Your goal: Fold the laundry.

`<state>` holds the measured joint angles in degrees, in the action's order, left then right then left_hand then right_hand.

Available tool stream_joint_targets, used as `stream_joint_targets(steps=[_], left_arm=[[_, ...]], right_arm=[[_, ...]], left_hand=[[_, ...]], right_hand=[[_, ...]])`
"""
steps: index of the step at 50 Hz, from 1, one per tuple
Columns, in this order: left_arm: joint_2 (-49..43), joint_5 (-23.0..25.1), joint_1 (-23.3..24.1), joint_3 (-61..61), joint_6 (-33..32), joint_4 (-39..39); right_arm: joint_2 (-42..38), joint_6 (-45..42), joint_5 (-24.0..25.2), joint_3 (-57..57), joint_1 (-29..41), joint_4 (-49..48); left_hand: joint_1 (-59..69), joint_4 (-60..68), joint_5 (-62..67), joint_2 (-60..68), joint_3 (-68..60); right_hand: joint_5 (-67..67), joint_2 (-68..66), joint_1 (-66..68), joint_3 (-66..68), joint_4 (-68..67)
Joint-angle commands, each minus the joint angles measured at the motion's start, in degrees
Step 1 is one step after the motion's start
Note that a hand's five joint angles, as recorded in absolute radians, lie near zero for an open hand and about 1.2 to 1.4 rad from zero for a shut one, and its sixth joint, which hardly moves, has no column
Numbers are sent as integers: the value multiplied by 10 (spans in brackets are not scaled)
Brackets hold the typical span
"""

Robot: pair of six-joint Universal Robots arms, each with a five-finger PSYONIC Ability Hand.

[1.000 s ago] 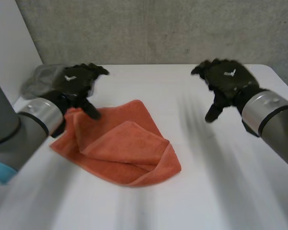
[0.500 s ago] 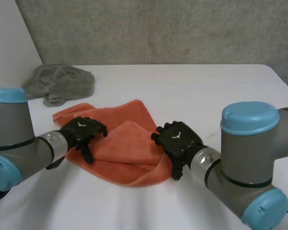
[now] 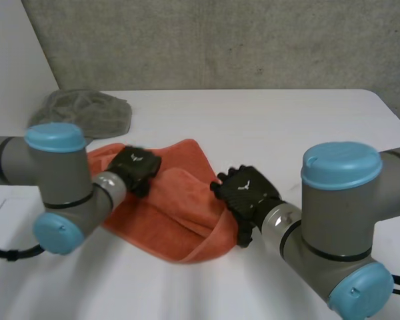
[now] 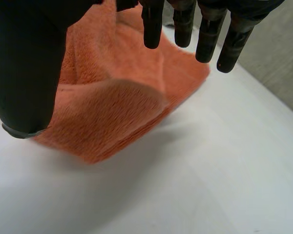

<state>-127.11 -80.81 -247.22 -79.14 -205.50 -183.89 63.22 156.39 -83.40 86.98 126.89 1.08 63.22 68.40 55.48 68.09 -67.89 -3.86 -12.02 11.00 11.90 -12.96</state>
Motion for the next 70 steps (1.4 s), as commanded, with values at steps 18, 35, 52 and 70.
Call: stream_joint_targets(steps=[18,35,52,70], left_arm=[[-7,97,270,13,66,-214],[235,39,59,-144,66,-141],[310,-14,-34,-276,76,109],[225,-17,28,-291,108,35]], right_arm=[[62,8,-58,-71,-192,6],[77,-40,10,-67,-162,147],[25,88,15,6,-75,116],[-19,92,-29,2,-75,14]], left_hand=[[-532,-584,-555,-581,579],[-496,-548,-519,-545,543],[-293,-345,-315,-342,340],[-296,-348,-319,-345,343]], right_hand=[[8,-11,21,12,-2],[2,-16,26,17,-7],[-24,-43,53,44,-33],[-661,-680,690,681,-670]])
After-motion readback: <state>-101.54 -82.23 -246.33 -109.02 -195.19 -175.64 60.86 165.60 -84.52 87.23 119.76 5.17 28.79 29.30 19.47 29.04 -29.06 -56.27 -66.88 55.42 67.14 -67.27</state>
